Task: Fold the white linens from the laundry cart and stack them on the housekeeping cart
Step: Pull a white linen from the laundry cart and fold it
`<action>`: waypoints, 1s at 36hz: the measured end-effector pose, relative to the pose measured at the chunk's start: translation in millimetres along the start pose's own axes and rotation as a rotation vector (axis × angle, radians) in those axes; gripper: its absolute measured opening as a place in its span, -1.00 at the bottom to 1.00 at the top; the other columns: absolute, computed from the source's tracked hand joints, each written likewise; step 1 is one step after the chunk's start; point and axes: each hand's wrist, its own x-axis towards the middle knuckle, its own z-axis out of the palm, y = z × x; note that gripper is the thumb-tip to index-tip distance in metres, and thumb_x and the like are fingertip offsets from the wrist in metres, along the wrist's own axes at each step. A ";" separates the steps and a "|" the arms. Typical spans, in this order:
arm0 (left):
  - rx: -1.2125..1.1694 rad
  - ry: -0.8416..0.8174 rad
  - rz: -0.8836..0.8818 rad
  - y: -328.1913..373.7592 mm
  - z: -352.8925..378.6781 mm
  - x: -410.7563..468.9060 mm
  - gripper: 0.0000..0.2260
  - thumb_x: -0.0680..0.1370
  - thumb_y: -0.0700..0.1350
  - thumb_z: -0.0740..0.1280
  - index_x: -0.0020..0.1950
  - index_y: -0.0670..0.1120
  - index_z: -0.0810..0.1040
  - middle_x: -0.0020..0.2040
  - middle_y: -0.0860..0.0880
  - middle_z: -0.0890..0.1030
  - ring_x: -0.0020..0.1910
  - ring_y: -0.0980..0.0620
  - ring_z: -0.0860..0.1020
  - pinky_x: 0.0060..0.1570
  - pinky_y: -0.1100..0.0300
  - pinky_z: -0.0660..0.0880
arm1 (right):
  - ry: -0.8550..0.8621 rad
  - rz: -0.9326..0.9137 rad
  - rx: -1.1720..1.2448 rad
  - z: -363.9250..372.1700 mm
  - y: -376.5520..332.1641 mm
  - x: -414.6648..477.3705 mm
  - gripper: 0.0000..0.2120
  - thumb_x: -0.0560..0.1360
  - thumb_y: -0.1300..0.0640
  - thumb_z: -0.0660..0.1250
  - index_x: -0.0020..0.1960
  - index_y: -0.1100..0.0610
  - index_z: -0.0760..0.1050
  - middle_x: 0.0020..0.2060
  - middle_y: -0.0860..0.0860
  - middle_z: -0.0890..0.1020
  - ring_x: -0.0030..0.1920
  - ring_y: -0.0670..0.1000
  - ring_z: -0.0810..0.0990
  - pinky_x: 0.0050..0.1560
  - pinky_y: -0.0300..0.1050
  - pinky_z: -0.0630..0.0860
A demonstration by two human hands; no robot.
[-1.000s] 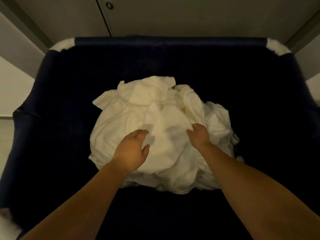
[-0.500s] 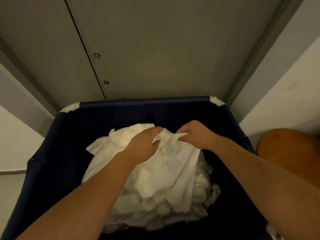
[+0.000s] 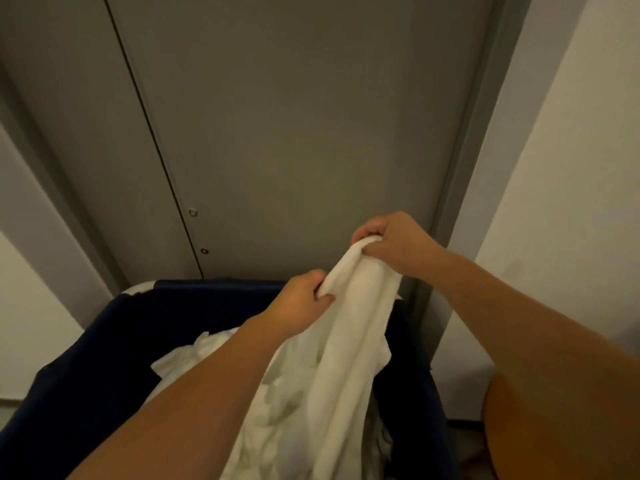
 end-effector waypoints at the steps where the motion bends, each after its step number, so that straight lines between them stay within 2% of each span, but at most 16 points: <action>1: 0.007 0.041 -0.031 4.9 3.9 -0.2 -0.87 0.57 -0.09 0.32 -0.14 -0.03 0.40 -0.24 0.04 0.48 -0.27 0.07 0.46 -0.36 0.27 0.31 | 0.008 -0.003 -0.004 -10.1 4.3 -1.9 -0.76 0.43 0.33 0.33 -0.16 -0.01 0.58 -0.18 -0.05 0.62 -0.18 -0.09 0.56 -0.19 -0.30 0.47; 4: -0.008 0.155 -0.125 14.5 8.3 -4.7 -0.86 0.57 -0.07 0.33 -0.14 -0.05 0.41 -0.23 0.01 0.50 -0.27 0.03 0.48 -0.36 0.25 0.35 | 0.029 -0.019 -0.035 -33.6 14.9 -6.7 -0.82 0.46 0.28 0.34 -0.12 0.00 0.58 -0.14 -0.03 0.61 -0.12 -0.02 0.57 -0.11 -0.17 0.48; 8: -0.055 0.345 -0.202 30.5 -11.0 -14.9 -0.91 0.56 -0.09 0.35 -0.10 -0.07 0.49 -0.23 -0.02 0.52 -0.30 0.06 0.45 -0.36 0.25 0.37 | 0.054 -0.024 -0.119 -55.0 22.3 -11.7 -0.87 0.51 0.21 0.32 -0.01 0.07 0.62 -0.16 -0.02 0.59 -0.14 -0.01 0.54 -0.14 -0.20 0.40; 11: 0.010 0.515 -0.154 50.6 -51.7 -19.1 -0.89 0.54 -0.16 0.36 -0.17 0.00 0.50 -0.30 0.04 0.50 -0.31 0.07 0.45 -0.34 0.19 0.35 | 0.032 -0.024 -0.244 -63.5 24.7 -13.5 -0.86 0.54 0.14 0.30 0.02 0.11 0.62 -0.15 0.02 0.61 -0.13 0.02 0.55 -0.11 -0.14 0.46; 13: 0.105 0.588 -0.118 65.7 -83.7 -22.2 -0.92 0.51 -0.20 0.37 -0.13 -0.02 0.54 -0.30 0.07 0.50 -0.28 0.04 0.46 -0.29 0.18 0.36 | 0.013 -0.004 -0.302 -64.5 26.0 -13.3 -0.84 0.57 0.10 0.26 0.03 0.11 0.60 -0.15 0.02 0.59 -0.11 0.04 0.56 -0.04 -0.08 0.51; 15: 0.197 0.643 -0.092 77.8 -113.1 -27.3 -0.92 0.49 -0.21 0.36 -0.09 -0.03 0.57 -0.27 0.07 0.50 -0.21 0.00 0.48 -0.22 0.14 0.40 | 0.025 0.010 -0.333 -64.7 26.4 -11.6 -0.81 0.59 0.08 0.23 0.03 0.12 0.59 -0.16 0.04 0.57 -0.14 0.04 0.54 -0.06 -0.06 0.50; 18: 0.311 0.679 -0.089 82.2 -147.2 -38.9 -0.90 0.49 -0.22 0.35 -0.02 -0.09 0.60 -0.21 0.01 0.53 -0.16 -0.06 0.52 -0.15 0.08 0.47 | 0.091 0.038 -0.280 -67.0 22.9 -7.3 -0.81 0.59 0.12 0.22 -0.01 0.13 0.60 -0.18 0.06 0.58 -0.20 0.02 0.50 -0.16 -0.11 0.43; 20: 0.350 0.712 -0.126 77.0 -163.0 -50.3 -0.87 0.50 -0.22 0.35 0.02 -0.12 0.62 -0.15 -0.06 0.58 -0.10 -0.11 0.55 -0.09 0.06 0.49 | 0.174 0.042 -0.203 -70.0 18.2 -4.9 -0.82 0.56 0.20 0.23 -0.03 0.16 0.62 -0.13 0.13 0.63 -0.18 0.06 0.54 -0.14 -0.07 0.48; 22: 0.355 0.767 -0.176 68.2 -173.3 -59.8 -0.88 0.50 -0.22 0.37 0.01 -0.13 0.64 -0.09 -0.12 0.62 -0.06 -0.14 0.55 -0.09 0.13 0.42 | 0.272 0.021 -0.158 -75.0 14.0 -2.7 -0.81 0.54 0.24 0.24 -0.01 0.21 0.64 -0.10 0.18 0.65 -0.15 0.11 0.56 -0.08 -0.01 0.50; 24: 0.323 0.769 -0.243 55.5 -183.4 -72.8 -0.90 0.51 -0.20 0.38 0.00 -0.13 0.64 -0.09 -0.13 0.61 -0.08 -0.13 0.54 -0.12 0.17 0.37 | 0.345 0.001 -0.125 -78.6 5.8 0.0 -0.81 0.54 0.24 0.25 0.00 0.21 0.64 -0.13 0.17 0.64 -0.18 0.09 0.54 -0.11 0.00 0.50; 27: 0.318 0.686 -0.315 30.1 -197.2 -88.9 -0.98 0.50 -0.14 0.42 -0.10 -0.08 0.63 -0.15 -0.13 0.62 -0.14 -0.12 0.56 -0.17 0.15 0.41 | 0.389 0.024 -0.109 -81.5 -7.1 7.8 -0.82 0.54 0.20 0.26 -0.03 0.18 0.64 -0.19 0.10 0.62 -0.22 0.07 0.52 -0.20 -0.10 0.41; 29: 0.315 0.656 -0.368 16.1 -205.1 -98.2 -0.91 0.49 -0.08 0.44 -0.19 -0.02 0.57 -0.19 -0.11 0.60 -0.18 -0.11 0.56 -0.21 0.15 0.40 | 0.383 0.043 -0.136 -79.1 -14.1 14.4 -0.82 0.54 0.16 0.27 -0.07 0.18 0.64 -0.20 0.14 0.62 -0.24 0.09 0.53 -0.21 -0.10 0.42; 33: 0.317 0.653 -0.389 1.5 -213.3 -107.4 -0.83 0.52 -0.03 0.40 -0.22 -0.06 0.52 -0.32 -0.04 0.49 -0.23 -0.11 0.52 -0.28 0.14 0.33 | 0.253 0.058 -0.182 -64.5 -24.8 23.8 -0.83 0.53 0.12 0.31 -0.12 0.18 0.63 -0.22 0.14 0.60 -0.20 0.12 0.55 -0.16 -0.05 0.48; 36: 0.308 0.640 -0.332 5.1 -212.2 -104.2 -0.82 0.55 -0.01 0.36 -0.19 -0.08 0.54 -0.28 -0.07 0.51 -0.28 -0.03 0.47 -0.33 0.17 0.32 | 0.098 0.067 -0.184 -44.2 -30.7 25.7 -0.75 0.53 0.09 0.33 -0.30 0.14 0.53 -0.32 0.09 0.53 -0.22 0.11 0.53 -0.31 -0.11 0.37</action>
